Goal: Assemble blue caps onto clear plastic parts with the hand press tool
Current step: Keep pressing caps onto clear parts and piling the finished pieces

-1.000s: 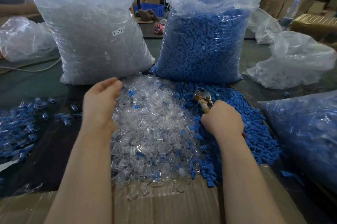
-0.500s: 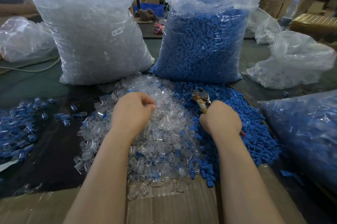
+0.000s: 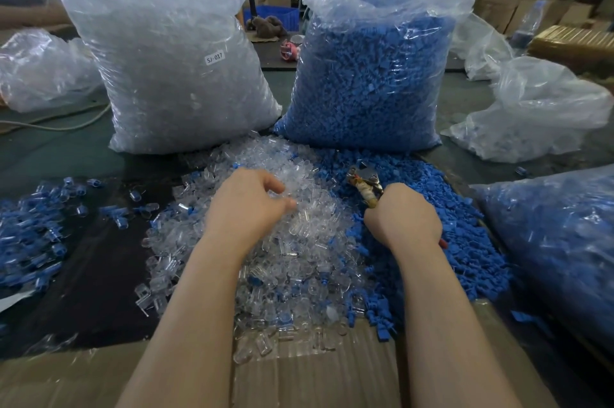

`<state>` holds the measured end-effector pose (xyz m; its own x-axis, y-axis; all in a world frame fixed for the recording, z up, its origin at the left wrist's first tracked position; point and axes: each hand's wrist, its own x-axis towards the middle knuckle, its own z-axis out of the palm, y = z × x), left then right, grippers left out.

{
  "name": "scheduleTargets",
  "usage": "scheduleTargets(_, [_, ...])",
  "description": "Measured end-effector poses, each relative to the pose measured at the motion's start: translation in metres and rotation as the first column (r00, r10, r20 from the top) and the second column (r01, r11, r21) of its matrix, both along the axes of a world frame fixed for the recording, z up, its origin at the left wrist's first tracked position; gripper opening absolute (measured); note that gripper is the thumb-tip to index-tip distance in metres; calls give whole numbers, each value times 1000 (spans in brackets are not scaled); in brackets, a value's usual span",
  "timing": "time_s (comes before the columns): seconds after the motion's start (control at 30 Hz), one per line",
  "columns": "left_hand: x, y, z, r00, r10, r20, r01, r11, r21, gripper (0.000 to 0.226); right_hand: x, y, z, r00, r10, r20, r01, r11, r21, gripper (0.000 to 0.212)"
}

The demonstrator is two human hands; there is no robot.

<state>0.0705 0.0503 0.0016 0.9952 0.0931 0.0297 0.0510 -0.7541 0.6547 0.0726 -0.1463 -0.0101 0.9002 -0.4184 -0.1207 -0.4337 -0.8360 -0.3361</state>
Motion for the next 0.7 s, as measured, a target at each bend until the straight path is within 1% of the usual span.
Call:
scheduleTargets(0.13, [0,-2,1,1000,-6,-21,5,1000,-24,28,0,2,1,1000,7,-11,-7,1000,3,24])
scheduleTargets(0.23, [-1,-3,1,1000,-6,-18,6,1000,-21,27,0,1,1,1000,16,-24,-15,1000,13,19])
scheduleTargets(0.37, [-1,-4,0,997,-57,-54,59,997,40,34,1,0,1,1000,13,-21,-13,1000,25,22])
scheduleTargets(0.43, [-1,-5,0,997,-65,-44,67,997,46,30,1,1,0,1000,11,-22,-10,1000,25,25])
scheduleTargets(0.53, [-3,-6,1,999,-50,10,50,998,31,13,1,2,-1,1000,14,-3,-13,1000,13,20])
scheduleTargets(0.6, [-3,-7,1,999,-39,27,39,999,8,12,0,1,-1,1000,18,5,-18,1000,-7,20])
scheduleTargets(0.7, [-1,-8,0,999,-30,27,32,997,-66,14,-1,0,-2,999,26,19,-26,1000,-11,21])
